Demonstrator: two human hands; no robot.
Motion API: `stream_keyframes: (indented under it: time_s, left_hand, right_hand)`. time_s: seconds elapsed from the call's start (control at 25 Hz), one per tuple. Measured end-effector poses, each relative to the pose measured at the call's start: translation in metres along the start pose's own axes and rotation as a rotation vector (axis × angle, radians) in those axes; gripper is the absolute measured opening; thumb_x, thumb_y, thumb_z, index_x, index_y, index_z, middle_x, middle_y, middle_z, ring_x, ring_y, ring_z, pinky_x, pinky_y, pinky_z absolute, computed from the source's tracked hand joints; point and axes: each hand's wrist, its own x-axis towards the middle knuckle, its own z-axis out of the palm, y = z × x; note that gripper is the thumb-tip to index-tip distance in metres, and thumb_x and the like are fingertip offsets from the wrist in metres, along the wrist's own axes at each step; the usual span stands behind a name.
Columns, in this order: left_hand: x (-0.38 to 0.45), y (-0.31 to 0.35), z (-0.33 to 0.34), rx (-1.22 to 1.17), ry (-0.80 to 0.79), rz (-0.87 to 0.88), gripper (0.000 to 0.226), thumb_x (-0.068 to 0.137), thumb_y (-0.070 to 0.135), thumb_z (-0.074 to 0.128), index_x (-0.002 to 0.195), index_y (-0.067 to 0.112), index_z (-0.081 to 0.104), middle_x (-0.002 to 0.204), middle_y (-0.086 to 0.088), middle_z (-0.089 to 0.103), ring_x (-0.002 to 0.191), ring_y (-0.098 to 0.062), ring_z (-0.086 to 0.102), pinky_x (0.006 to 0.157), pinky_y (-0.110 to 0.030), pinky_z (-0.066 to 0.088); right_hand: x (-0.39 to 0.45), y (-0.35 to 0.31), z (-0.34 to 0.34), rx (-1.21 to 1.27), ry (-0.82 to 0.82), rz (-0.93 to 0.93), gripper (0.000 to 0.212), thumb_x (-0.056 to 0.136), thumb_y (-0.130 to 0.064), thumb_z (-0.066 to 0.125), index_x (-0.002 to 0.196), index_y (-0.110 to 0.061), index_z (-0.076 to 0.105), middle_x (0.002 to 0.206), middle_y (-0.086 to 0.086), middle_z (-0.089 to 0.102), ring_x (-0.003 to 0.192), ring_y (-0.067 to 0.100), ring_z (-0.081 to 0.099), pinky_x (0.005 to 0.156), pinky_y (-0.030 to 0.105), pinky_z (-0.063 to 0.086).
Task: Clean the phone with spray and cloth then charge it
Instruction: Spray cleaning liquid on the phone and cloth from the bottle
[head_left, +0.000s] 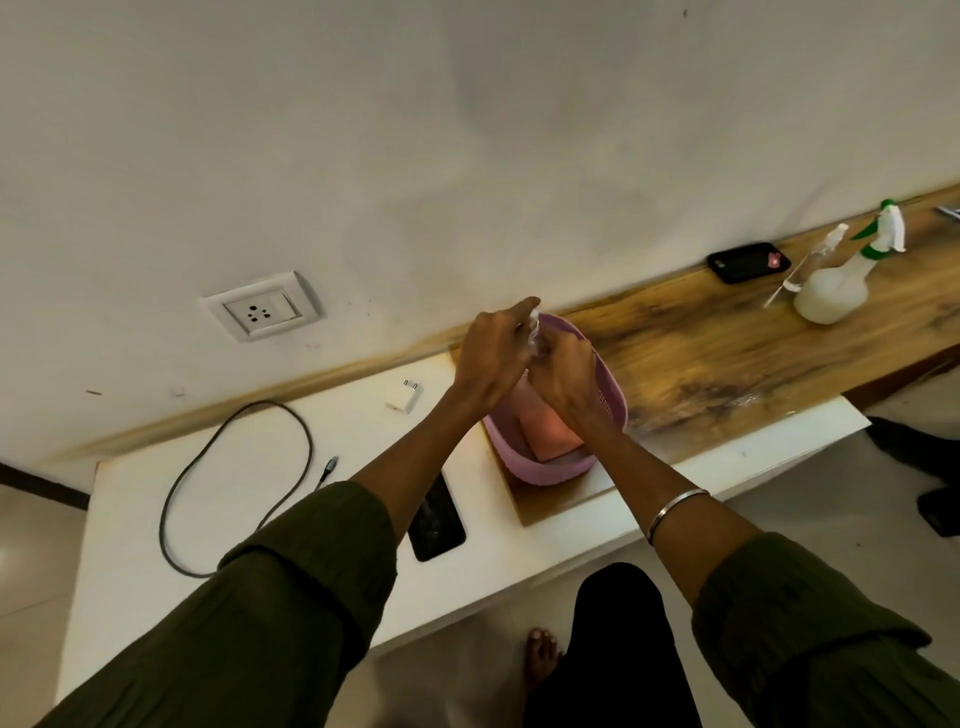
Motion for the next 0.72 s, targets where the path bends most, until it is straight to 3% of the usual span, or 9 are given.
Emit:
stream_keyframes:
  time_s: [0.12, 0.28, 0.44, 0.6, 0.72]
  left_hand:
    - [-0.004, 0.028, -0.043, -0.08, 0.141, 0.026, 0.031, 0.099, 0.023, 0.052, 0.126, 0.018, 0.068, 0.1, -0.007, 0.078, 0.078, -0.019, 0.071, 0.073, -0.029, 0.052]
    - [-0.025, 0.045, -0.102, -0.147, 0.292, 0.049, 0.024, 0.093, 0.018, 0.059, 0.113, 0.018, 0.073, 0.086, 0.003, 0.076, 0.076, -0.015, 0.071, 0.071, -0.026, 0.051]
    - [-0.07, 0.036, -0.162, -0.116, 0.424, -0.007, 0.022, 0.088, 0.012, 0.064, 0.106, 0.016, 0.076, 0.092, 0.002, 0.078, 0.088, -0.008, 0.073, 0.078, -0.026, 0.056]
    - [-0.122, 0.015, -0.205, -0.093, 0.473, -0.148, 0.018, 0.083, 0.014, 0.07, 0.099, 0.017, 0.079, 0.093, 0.001, 0.079, 0.089, -0.007, 0.074, 0.088, -0.03, 0.057]
    - [-0.159, -0.004, -0.226, -0.177, 0.436, -0.233, 0.016, 0.081, 0.012, 0.075, 0.095, 0.016, 0.08, 0.092, 0.003, 0.079, 0.09, -0.002, 0.073, 0.091, -0.028, 0.057]
  right_hand:
    - [-0.01, -0.038, -0.032, 0.08, 0.07, -0.111, 0.011, 0.085, -0.027, 0.067, 0.091, -0.018, 0.064, 0.078, -0.006, 0.07, 0.064, 0.008, 0.063, 0.053, 0.014, 0.042]
    - [-0.033, -0.095, -0.044, 0.28, 0.101, -0.269, 0.026, 0.088, -0.045, 0.061, 0.1, -0.021, 0.064, 0.09, -0.007, 0.074, 0.073, 0.006, 0.068, 0.063, 0.012, 0.051]
    - [-0.063, -0.151, -0.021, 0.34, 0.005, -0.351, 0.032, 0.084, -0.036, 0.067, 0.111, -0.021, 0.063, 0.101, -0.003, 0.075, 0.091, 0.015, 0.07, 0.082, 0.031, 0.058]
    - [-0.109, -0.19, 0.009, 0.41, -0.109, -0.43, 0.034, 0.079, -0.04, 0.069, 0.11, -0.028, 0.063, 0.092, -0.022, 0.068, 0.08, -0.01, 0.063, 0.073, 0.015, 0.052]
    - [-0.14, -0.202, 0.031, 0.474, -0.281, -0.388, 0.028, 0.081, -0.027, 0.073, 0.107, -0.019, 0.065, 0.097, -0.01, 0.073, 0.084, 0.0, 0.067, 0.079, 0.025, 0.057]
